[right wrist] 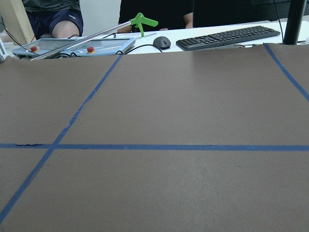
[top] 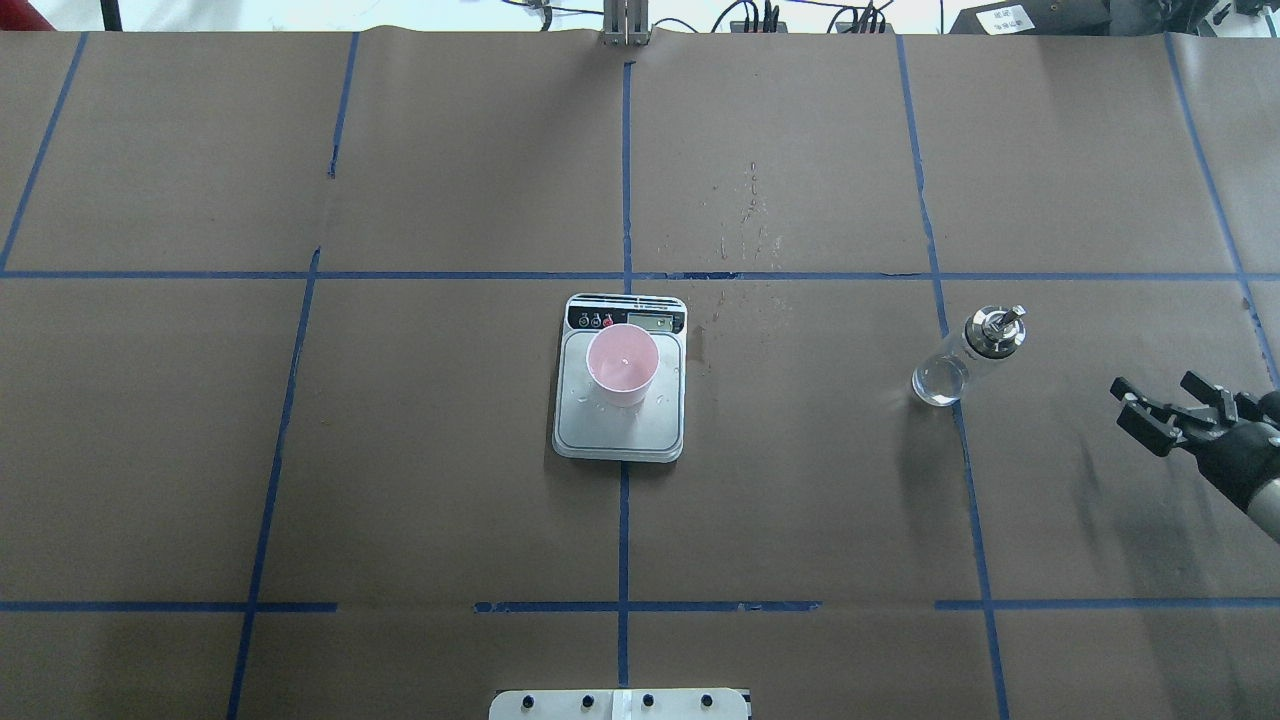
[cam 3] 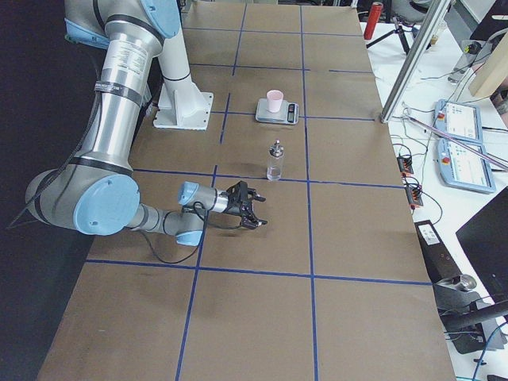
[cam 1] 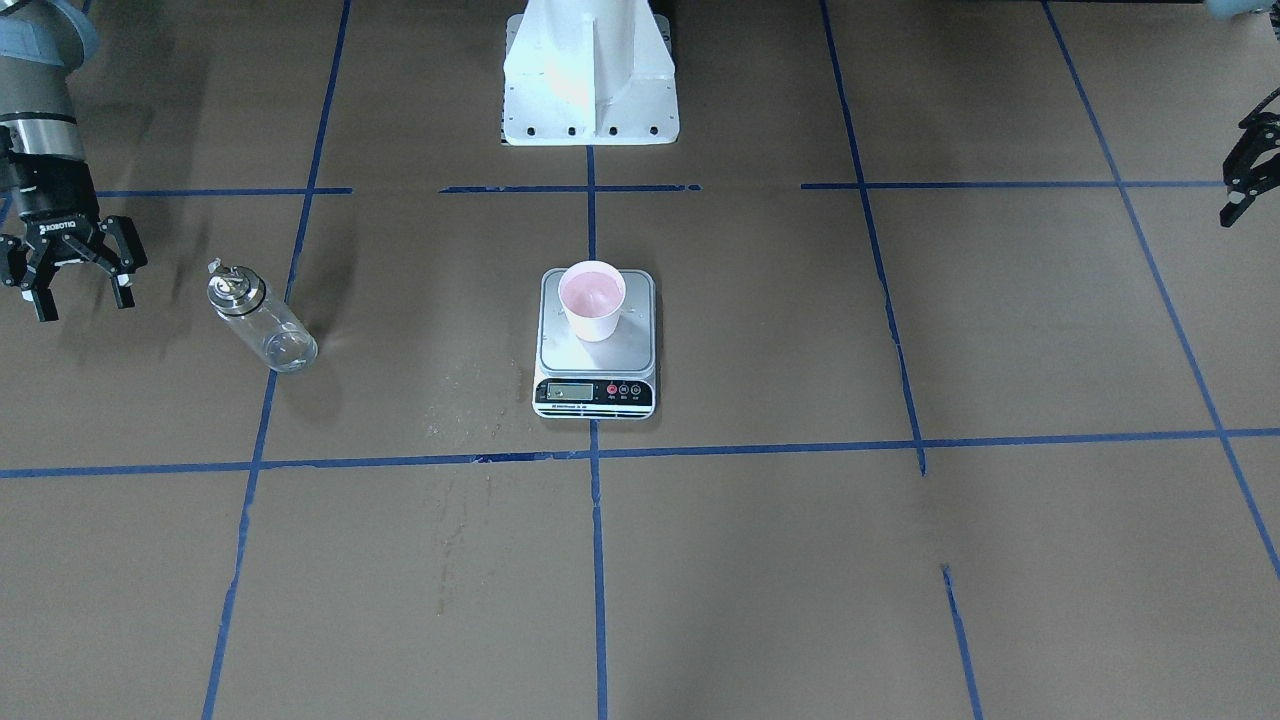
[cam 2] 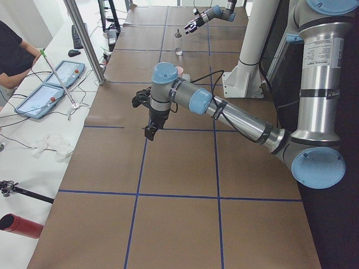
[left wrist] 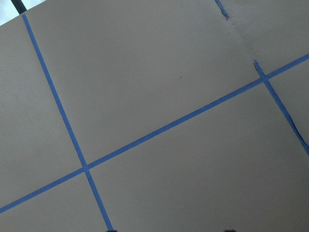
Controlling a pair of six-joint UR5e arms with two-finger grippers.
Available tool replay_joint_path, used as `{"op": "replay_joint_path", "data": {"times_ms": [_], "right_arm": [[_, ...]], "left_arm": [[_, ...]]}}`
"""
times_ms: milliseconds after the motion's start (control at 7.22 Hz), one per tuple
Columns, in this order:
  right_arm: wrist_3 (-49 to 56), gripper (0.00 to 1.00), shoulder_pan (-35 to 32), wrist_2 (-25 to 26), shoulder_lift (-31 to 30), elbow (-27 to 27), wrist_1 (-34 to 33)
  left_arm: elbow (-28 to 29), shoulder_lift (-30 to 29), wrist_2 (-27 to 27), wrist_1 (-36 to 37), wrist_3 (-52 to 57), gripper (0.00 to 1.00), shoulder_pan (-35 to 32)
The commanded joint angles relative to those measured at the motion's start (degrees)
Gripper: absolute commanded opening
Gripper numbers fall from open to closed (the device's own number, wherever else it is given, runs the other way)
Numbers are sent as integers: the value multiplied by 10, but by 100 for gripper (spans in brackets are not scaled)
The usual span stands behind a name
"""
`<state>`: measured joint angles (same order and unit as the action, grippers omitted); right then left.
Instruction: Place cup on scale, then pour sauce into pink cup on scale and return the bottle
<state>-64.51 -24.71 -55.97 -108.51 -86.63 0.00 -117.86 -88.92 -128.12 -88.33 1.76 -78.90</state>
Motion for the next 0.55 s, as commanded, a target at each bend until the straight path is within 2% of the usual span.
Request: {"op": "replay_joint_path", "data": {"times_ms": [0,277,415], "right_arm": [[56,100,-168,-198,87,-2,-92],[125,100,-285,-341,144,-3,-169],[183,100,-368,-451,174,-3,-227]], "left_arm": [[5,1,0,-1,0,79,0],[17,0,1,-3,0,79,1],[38,-1,0,-9,5,79,1]]}}
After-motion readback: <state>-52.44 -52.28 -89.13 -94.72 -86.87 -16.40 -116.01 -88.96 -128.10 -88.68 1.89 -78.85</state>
